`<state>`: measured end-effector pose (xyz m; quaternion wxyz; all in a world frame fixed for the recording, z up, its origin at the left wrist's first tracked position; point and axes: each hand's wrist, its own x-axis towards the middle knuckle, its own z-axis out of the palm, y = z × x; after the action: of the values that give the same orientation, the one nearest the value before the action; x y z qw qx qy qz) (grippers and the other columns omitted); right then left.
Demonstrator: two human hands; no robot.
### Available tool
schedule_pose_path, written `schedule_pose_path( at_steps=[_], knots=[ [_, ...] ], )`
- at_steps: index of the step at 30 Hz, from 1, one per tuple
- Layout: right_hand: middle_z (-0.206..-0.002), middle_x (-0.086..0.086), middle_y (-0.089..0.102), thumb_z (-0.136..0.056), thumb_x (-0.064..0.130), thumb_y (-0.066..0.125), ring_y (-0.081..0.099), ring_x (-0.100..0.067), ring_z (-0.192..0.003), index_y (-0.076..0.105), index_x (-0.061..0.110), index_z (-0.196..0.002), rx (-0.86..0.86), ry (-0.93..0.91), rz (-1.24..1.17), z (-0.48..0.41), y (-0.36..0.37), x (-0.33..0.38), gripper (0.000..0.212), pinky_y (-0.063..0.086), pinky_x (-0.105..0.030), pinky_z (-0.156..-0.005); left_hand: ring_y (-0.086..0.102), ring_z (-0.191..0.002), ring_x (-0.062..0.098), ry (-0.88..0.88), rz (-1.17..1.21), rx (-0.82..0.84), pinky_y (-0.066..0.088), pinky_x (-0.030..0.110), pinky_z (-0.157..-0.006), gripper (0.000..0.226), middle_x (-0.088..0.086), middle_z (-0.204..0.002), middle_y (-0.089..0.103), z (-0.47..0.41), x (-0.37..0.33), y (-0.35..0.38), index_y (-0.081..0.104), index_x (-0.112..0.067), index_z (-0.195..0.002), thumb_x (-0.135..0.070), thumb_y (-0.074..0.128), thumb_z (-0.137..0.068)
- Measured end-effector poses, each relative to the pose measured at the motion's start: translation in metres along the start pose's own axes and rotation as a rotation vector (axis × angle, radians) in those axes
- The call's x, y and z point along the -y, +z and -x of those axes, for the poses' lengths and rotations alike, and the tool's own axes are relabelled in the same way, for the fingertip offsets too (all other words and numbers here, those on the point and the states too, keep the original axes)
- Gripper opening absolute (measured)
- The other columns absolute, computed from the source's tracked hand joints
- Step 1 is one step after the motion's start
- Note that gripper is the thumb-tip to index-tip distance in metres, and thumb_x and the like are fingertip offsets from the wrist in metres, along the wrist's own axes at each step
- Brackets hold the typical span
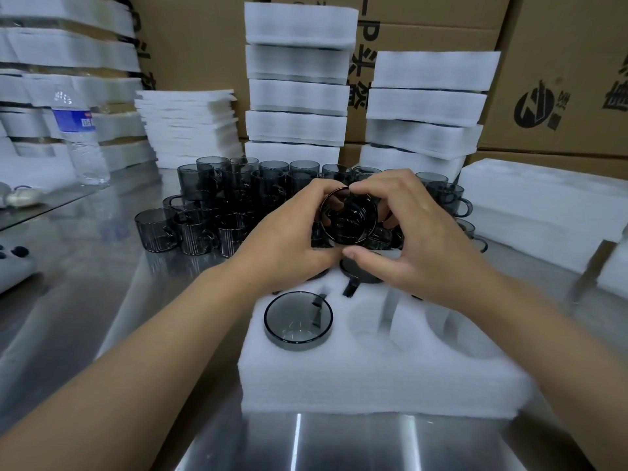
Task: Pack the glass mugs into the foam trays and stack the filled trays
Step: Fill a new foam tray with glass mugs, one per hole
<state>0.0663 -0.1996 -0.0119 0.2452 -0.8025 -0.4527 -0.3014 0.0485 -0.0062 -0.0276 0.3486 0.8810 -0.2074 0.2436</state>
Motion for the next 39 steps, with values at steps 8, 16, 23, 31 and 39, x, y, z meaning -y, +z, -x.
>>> schedule_pose_path(
  at_steps=[8, 16, 23, 31, 39],
  knots=[
    [-0.118, 0.019, 0.036, -0.077, 0.037, 0.061, 0.042, 0.006, -0.104, 0.045, 0.026, -0.130, -0.018, 0.048, -0.005, 0.001, 0.001, 0.002, 0.056, 0.043, -0.022, -0.082, 0.056, -0.101, -0.002, 0.026, -0.048, 0.011, 0.049, 0.027, -0.085, 0.065, -0.022, -0.112, 0.056, 0.001, -0.001, 0.001, 0.035, -0.043, -0.126, -0.051, 0.060, -0.066],
    [-0.117, 0.013, 0.040, -0.072, 0.010, 0.056, 0.042, 0.000, -0.093, 0.047, 0.018, -0.131, -0.049, 0.110, 0.022, 0.001, 0.002, -0.003, 0.061, 0.040, -0.017, -0.077, 0.057, -0.104, 0.000, 0.040, -0.039, 0.016, 0.050, 0.032, -0.088, 0.066, -0.021, -0.115, 0.057, 0.000, 0.002, 0.001, 0.037, -0.045, -0.127, -0.042, 0.071, -0.071],
    [-0.106, 0.013, 0.045, -0.073, 0.016, 0.055, 0.042, -0.002, -0.090, 0.053, 0.016, -0.123, -0.183, 0.171, 0.062, -0.002, 0.002, -0.005, 0.051, 0.034, -0.021, -0.079, 0.052, -0.113, -0.003, 0.052, -0.028, 0.044, 0.046, 0.028, -0.097, 0.070, -0.026, -0.121, 0.053, 0.002, 0.002, -0.001, 0.035, -0.042, -0.136, -0.037, 0.066, -0.074],
    [-0.105, 0.012, 0.048, -0.076, 0.021, 0.058, 0.047, -0.006, -0.092, 0.055, 0.020, -0.118, -0.242, 0.298, -0.023, -0.002, 0.003, -0.009, 0.042, 0.034, -0.015, -0.079, 0.058, -0.092, 0.003, -0.005, -0.082, 0.014, 0.051, 0.036, -0.079, 0.057, -0.021, -0.103, 0.060, 0.001, 0.003, 0.001, 0.038, -0.047, -0.122, -0.048, 0.065, -0.071],
    [-0.098, 0.004, 0.048, -0.075, 0.010, 0.057, 0.049, -0.011, -0.090, 0.062, 0.016, -0.109, -0.216, 0.264, -0.024, -0.003, 0.003, -0.006, 0.035, 0.037, -0.014, -0.080, 0.054, -0.082, -0.001, -0.043, -0.167, -0.034, 0.048, 0.030, -0.070, 0.055, -0.021, -0.090, 0.056, 0.001, 0.002, 0.001, 0.035, -0.049, -0.108, -0.059, 0.064, -0.063]
  ],
)
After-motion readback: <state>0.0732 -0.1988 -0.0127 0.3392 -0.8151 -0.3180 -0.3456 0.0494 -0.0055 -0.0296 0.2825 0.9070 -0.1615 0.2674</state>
